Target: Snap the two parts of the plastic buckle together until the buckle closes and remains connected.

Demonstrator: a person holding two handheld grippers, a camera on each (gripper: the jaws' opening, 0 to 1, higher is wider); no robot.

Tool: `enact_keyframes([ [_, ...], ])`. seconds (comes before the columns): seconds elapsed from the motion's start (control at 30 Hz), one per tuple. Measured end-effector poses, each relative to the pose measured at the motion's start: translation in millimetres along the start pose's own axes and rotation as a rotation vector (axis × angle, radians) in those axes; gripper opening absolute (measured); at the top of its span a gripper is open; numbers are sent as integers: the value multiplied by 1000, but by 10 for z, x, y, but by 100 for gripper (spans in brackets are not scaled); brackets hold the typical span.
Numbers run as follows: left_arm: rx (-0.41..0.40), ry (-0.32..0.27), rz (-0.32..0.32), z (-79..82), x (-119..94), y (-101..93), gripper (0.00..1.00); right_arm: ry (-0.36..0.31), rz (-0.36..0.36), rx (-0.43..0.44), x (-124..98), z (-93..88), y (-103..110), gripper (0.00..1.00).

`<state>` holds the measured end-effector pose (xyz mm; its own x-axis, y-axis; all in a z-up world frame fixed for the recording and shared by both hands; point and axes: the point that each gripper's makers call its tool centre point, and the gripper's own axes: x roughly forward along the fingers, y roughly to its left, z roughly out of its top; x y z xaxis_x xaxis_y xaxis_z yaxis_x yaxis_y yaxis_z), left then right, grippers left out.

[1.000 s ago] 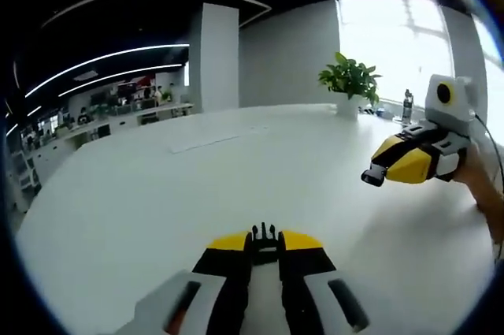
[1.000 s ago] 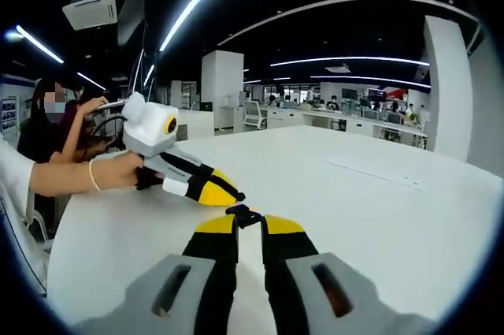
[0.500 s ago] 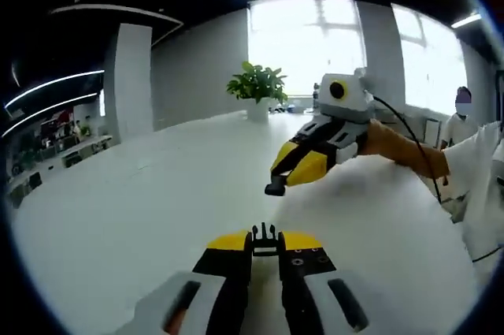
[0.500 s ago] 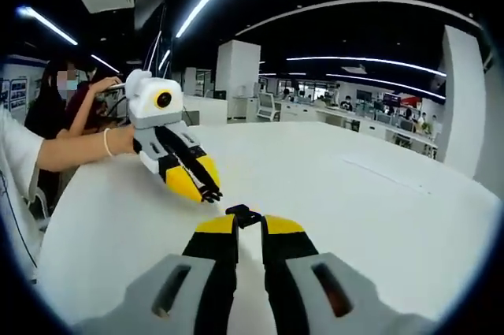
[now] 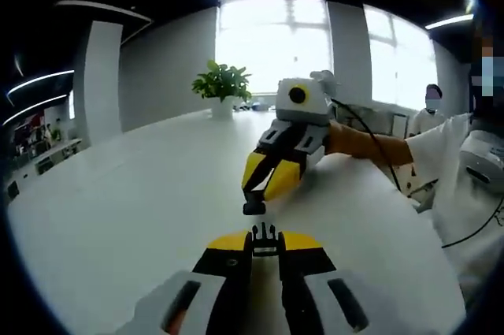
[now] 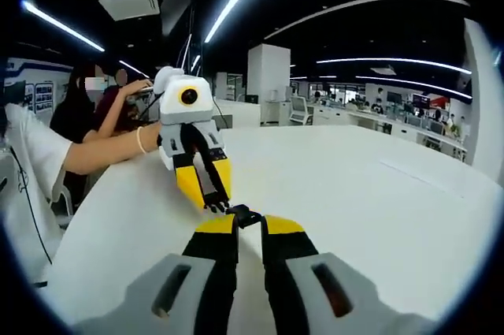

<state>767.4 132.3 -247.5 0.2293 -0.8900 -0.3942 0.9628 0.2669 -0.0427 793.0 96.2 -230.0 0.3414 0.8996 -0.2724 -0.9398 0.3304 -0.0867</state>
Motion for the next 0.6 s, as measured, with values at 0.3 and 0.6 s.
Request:
enact_keyframes([
  [0.3,-16,2,-10,-23,0,5,12,46,33,-25,64,-85,73,11],
  [0.6,-22,26,-11,-81,28,-2,12,60,41,-19,87,-124,93,11],
])
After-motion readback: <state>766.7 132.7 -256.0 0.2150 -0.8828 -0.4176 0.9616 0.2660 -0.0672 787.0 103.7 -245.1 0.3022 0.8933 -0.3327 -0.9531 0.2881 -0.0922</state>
